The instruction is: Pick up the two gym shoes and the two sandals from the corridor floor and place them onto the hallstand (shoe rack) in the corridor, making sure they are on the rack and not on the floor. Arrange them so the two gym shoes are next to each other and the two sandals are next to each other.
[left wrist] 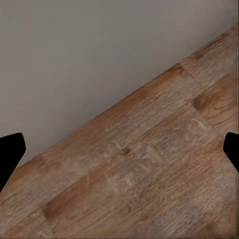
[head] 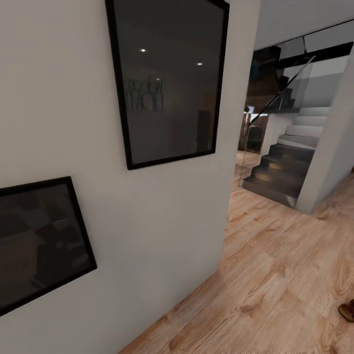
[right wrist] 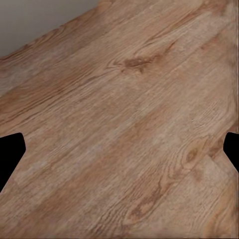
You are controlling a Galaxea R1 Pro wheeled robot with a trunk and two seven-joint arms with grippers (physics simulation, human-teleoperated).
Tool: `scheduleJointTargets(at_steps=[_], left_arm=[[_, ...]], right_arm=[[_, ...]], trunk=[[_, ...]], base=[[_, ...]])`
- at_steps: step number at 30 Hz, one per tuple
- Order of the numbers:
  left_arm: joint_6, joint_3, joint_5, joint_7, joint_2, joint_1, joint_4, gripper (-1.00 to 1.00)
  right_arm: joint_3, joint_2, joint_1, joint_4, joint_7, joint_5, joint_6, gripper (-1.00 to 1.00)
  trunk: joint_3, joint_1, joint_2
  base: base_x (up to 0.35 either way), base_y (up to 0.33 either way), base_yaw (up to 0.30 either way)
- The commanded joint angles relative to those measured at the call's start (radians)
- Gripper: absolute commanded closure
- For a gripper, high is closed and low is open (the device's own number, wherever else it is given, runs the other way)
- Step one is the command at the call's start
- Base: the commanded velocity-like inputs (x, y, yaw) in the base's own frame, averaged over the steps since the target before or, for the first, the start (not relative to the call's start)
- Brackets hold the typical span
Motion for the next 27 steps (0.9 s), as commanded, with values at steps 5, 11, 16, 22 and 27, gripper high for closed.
scheduleJointTargets(at_steps=[5, 11, 16, 22, 27], left_arm=[[-0.003, 0.0, 0.0, -0.001, 0.0, -0.001, 0.0, -1.0], [-0.003, 0.0, 0.002, -0.007, -0.001, -0.001, 0.0, -1.0], [-0.002, 0.001, 0.002, -0.008, -0.002, -0.001, 0.0, -1.0], [-0.002, 0.002, 0.002, -0.009, -0.002, -0.001, 0.0, -1.0], [-0.003, 0.001, 0.001, -0.01, -0.001, -0.001, 0.0, -1.0]], right_arm=[[0.002, 0.0, -0.001, 0.001, -0.001, -0.01, -0.004, -1.0], [0.001, 0.0, -0.001, 0.001, -0.001, -0.01, -0.004, -1.0], [0.001, 0.0, -0.001, 0.0, -0.001, -0.011, -0.004, -1.0], [0.001, 0.0, -0.001, 0.0, -0.001, -0.011, -0.004, -1.0], [0.001, 0.0, -0.001, 0.0, -0.001, -0.011, -0.004, -1.0]], trunk=[[-0.001, 0.0, -0.001], [-0.001, 0.0, -0.001], [-0.001, 0.0, -0.001], [-0.001, 0.0, -0.001], [-0.001, 0.0, -0.001]], base=[[0.001, -0.001, -0.284], [0.0, 0.0, -0.284], [0.0, 0.0, -0.284], [0.0, 0.0, -0.284], [0.0, 0.0, -0.284]])
